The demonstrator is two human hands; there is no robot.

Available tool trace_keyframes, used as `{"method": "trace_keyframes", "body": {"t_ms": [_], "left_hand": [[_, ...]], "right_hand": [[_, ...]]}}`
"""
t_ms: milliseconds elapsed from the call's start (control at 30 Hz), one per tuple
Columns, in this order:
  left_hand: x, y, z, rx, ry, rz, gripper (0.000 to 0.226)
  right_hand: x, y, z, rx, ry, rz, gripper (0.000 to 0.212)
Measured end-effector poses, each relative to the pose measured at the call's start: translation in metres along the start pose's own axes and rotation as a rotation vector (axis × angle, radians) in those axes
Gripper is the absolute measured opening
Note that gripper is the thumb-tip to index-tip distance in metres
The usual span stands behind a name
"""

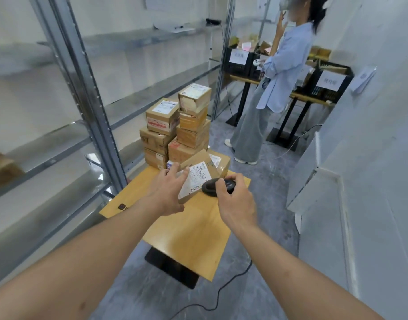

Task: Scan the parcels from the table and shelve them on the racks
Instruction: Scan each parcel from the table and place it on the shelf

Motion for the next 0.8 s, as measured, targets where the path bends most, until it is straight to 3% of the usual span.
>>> {"method": "trace_keyframes", "body": {"t_ms": [400, 800], "left_hand": [[-0.14, 0.022, -0.111, -0.264, 0.317, 0.125, 0.113], [-0.311, 0.051, -0.26, -0.321, 0.609, 0.212, 0.104]], "right_hand": [[-0.099, -0.116, -0.085, 0.211, -0.096, -0.117, 0.025], [-0.226, -0.263, -0.203, 0.228, 0.084, -0.243, 0.027]]}}
Point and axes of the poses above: each hand's wrist, its own x-axis towards the middle knuckle, its own y-axis out of the back of the hand, z = x × y, the point moved 4 cm from there along x, towards the middle knuckle, and after that the axes turned 12 degrees about -y, right-handed, at the moved point
